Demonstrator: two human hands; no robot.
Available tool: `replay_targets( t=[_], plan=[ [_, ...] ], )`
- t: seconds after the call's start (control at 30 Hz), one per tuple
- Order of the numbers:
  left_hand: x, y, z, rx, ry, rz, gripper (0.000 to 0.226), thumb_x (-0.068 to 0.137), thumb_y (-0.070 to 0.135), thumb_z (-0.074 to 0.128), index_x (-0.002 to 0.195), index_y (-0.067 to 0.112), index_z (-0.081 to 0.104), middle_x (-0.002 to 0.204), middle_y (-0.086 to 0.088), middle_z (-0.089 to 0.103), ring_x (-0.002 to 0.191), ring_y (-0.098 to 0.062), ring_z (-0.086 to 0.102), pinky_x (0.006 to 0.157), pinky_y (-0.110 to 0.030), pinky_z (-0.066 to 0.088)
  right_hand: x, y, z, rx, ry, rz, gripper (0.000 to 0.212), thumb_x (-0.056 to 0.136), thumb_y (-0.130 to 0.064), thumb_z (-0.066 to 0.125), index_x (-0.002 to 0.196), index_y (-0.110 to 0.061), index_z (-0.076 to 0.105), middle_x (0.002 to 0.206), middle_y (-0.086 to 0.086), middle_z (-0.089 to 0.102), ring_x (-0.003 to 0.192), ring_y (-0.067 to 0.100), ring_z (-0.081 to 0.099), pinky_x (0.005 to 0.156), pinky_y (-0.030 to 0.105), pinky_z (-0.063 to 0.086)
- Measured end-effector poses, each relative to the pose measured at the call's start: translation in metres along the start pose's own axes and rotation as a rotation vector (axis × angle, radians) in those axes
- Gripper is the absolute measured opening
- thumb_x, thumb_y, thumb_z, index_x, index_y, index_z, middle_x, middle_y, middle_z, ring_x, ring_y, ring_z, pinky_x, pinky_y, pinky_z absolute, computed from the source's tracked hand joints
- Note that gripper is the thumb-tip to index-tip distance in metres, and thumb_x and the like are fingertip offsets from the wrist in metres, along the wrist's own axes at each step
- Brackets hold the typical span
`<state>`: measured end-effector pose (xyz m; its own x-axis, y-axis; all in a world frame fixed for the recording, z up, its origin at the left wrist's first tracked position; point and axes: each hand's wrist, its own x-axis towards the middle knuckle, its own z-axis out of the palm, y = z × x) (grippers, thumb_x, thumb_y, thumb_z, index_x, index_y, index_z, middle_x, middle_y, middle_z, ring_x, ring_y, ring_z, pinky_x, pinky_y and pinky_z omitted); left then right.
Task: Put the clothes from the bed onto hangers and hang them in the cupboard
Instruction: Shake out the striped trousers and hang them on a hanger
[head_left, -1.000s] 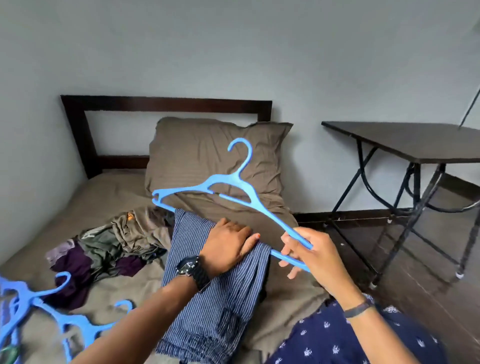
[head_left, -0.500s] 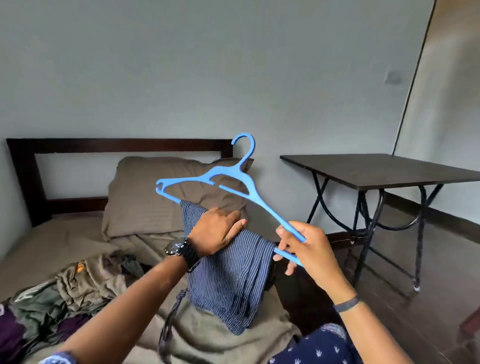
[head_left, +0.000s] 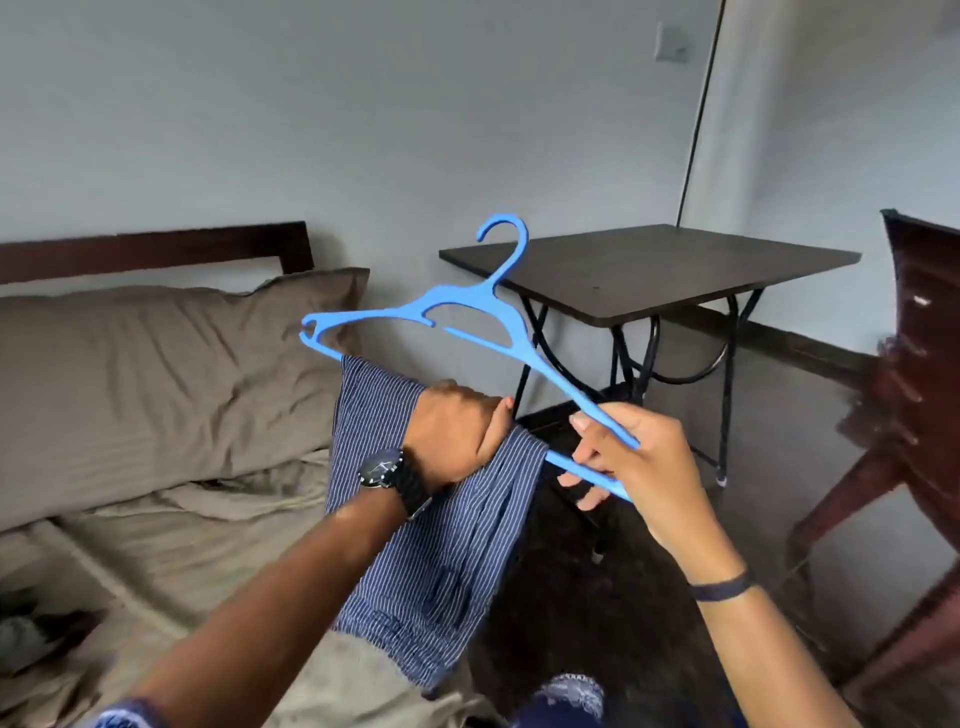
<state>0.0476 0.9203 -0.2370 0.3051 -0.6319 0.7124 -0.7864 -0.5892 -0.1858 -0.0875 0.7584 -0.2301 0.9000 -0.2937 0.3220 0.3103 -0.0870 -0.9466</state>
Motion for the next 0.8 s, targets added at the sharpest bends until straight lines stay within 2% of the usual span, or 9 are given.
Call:
replay_targets(
  t=[0.13, 0.23, 0.37, 0.47, 0.53, 0.6, 0.7, 0.8],
  plan=[
    [0.054, 0.019, 0.075, -0.096, 0.005, 0.045, 0.043, 0.093, 0.028, 0.033, 0.053, 0.018, 0.045, 0.045, -0.005, 0.052, 0.041, -0.028, 0.050, 0.050, -0.027, 0.039, 0.041, 0.025, -0.061, -0.029, 0.090, 0.018, 0.013, 0.089, -0.016, 0.057, 0.092, -0.010, 0.068, 0.062, 0.006, 0.060, 0.062, 0.038, 0.069, 0.043, 0.034, 0.054],
    [0.093, 0.040, 0.130, -0.200, -0.033, 0.037, 0.035, 0.092, 0.028, 0.034, 0.064, 0.015, 0.050, 0.048, -0.005, 0.053, 0.043, -0.028, 0.051, 0.050, -0.029, 0.039, 0.071, 0.039, -0.107, -0.099, 0.181, 0.063, 0.013, 0.090, -0.014, 0.056, 0.092, -0.010, 0.068, 0.056, 0.007, 0.058, 0.061, 0.038, 0.069, 0.039, 0.031, 0.051],
    [0.133, 0.075, 0.154, -0.398, -0.108, 0.072, 0.027, 0.095, 0.026, 0.035, 0.082, 0.010, 0.052, 0.062, -0.006, 0.055, 0.058, -0.028, 0.054, 0.064, -0.035, 0.033, 0.085, 0.020, -0.149, -0.169, 0.299, 0.138, 0.012, 0.089, -0.012, 0.056, 0.090, -0.011, 0.068, 0.049, 0.005, 0.055, 0.056, 0.032, 0.069, 0.034, 0.029, 0.049],
    [0.184, 0.100, 0.140, -0.495, -0.096, 0.070, 0.024, 0.095, 0.026, 0.038, 0.093, 0.010, 0.055, 0.078, -0.007, 0.058, 0.075, -0.023, 0.049, 0.075, -0.033, 0.034, 0.093, -0.025, -0.181, -0.228, 0.392, 0.180, 0.014, 0.091, -0.006, 0.055, 0.086, -0.009, 0.067, 0.050, 0.002, 0.057, 0.055, 0.029, 0.069, 0.034, 0.028, 0.049],
    [0.230, 0.115, 0.121, -0.565, -0.114, 0.145, 0.022, 0.096, 0.027, 0.037, 0.100, 0.012, 0.052, 0.086, -0.005, 0.060, 0.083, -0.021, 0.050, 0.082, -0.033, 0.034, 0.100, -0.071, -0.203, -0.244, 0.461, 0.190, 0.012, 0.090, -0.009, 0.057, 0.087, -0.010, 0.069, 0.052, 0.006, 0.055, 0.055, 0.036, 0.067, 0.036, 0.028, 0.050],
    [0.285, 0.134, 0.092, -0.626, -0.154, 0.229, 0.032, 0.100, 0.032, 0.030, 0.103, 0.013, 0.055, 0.093, -0.002, 0.062, 0.089, -0.023, 0.057, 0.090, -0.036, 0.035, 0.105, -0.127, -0.227, -0.276, 0.528, 0.174, 0.013, 0.090, -0.008, 0.057, 0.086, -0.011, 0.069, 0.054, 0.011, 0.053, 0.056, 0.040, 0.065, 0.039, 0.026, 0.051],
    [0.369, 0.170, 0.043, -0.729, -0.151, 0.290, 0.040, 0.101, 0.034, 0.025, 0.106, 0.013, 0.058, 0.102, 0.000, 0.062, 0.098, -0.023, 0.057, 0.096, -0.038, 0.036, 0.107, -0.217, -0.262, -0.369, 0.599, 0.120, 0.019, 0.092, 0.000, 0.055, 0.079, -0.010, 0.065, 0.049, -0.004, 0.054, 0.049, 0.009, 0.063, 0.043, 0.015, 0.048],
    [0.428, 0.207, 0.017, -0.830, -0.051, 0.305, 0.036, 0.098, 0.031, 0.036, 0.111, 0.009, 0.061, 0.109, -0.004, 0.063, 0.105, -0.022, 0.054, 0.097, -0.041, 0.038, 0.102, -0.279, -0.294, -0.480, 0.660, 0.078, 0.015, 0.090, -0.001, 0.058, 0.077, 0.001, 0.066, 0.048, -0.009, 0.055, 0.042, -0.001, 0.052, 0.045, 0.012, 0.042]
  ],
)
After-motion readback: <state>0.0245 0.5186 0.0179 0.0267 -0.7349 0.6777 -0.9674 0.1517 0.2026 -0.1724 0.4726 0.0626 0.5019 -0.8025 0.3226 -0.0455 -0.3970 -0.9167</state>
